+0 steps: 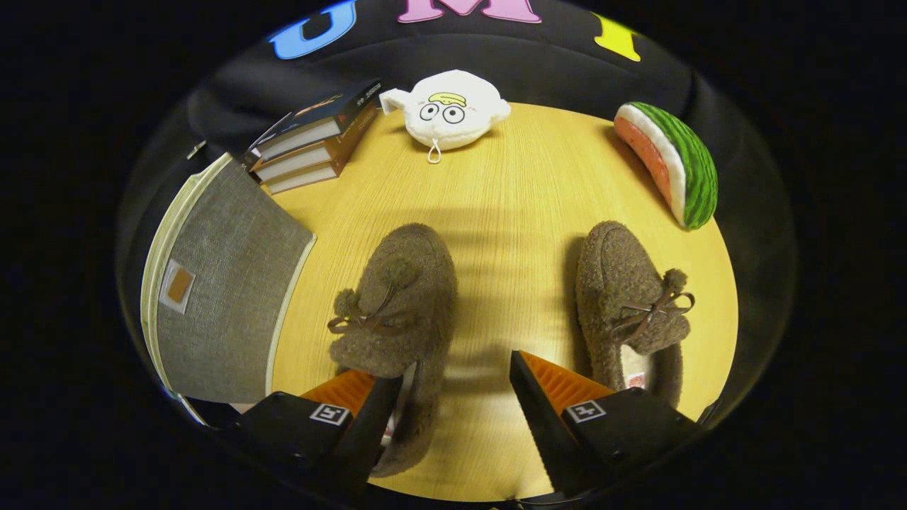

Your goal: Open the storage box then place both shoes into the box .Put the left shoe in first, then the right shoe, with the right side of both shoes facing outward in a uniform manner.

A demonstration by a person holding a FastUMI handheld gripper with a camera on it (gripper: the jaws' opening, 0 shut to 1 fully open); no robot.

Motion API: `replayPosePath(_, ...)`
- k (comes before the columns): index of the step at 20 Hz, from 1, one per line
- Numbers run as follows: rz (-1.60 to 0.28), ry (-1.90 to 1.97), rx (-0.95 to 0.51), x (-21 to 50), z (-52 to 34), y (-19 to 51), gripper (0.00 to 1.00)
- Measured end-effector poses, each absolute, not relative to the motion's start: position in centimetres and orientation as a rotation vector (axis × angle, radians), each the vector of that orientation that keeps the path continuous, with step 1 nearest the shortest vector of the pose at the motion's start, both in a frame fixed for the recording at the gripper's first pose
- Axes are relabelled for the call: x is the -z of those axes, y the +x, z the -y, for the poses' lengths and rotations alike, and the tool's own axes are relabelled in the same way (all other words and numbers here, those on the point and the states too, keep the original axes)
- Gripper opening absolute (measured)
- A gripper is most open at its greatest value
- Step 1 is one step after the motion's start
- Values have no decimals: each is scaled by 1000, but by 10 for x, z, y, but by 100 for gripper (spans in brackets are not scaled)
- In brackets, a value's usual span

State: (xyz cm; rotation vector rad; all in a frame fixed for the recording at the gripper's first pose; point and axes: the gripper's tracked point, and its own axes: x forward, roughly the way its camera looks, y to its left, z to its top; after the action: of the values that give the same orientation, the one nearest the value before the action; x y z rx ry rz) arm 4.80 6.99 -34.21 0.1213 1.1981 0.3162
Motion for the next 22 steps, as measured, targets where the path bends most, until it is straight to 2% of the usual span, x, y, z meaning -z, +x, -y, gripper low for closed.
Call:
replayPosePath(1,-1210,156,-326,344,-77,49,80)
replayPosePath(4,-1234,180,-348,351,-85,46,53)
replayPosePath(5,-1240,195,-329,351,-86,46,35)
replayPosePath(9,-1251,231,-309,352,-86,49,8)
replayPosePath(16,-1199,248,-309,328,-85,47,5)
replayPosePath(22,-1120,381,-275,255,-87,47,5)
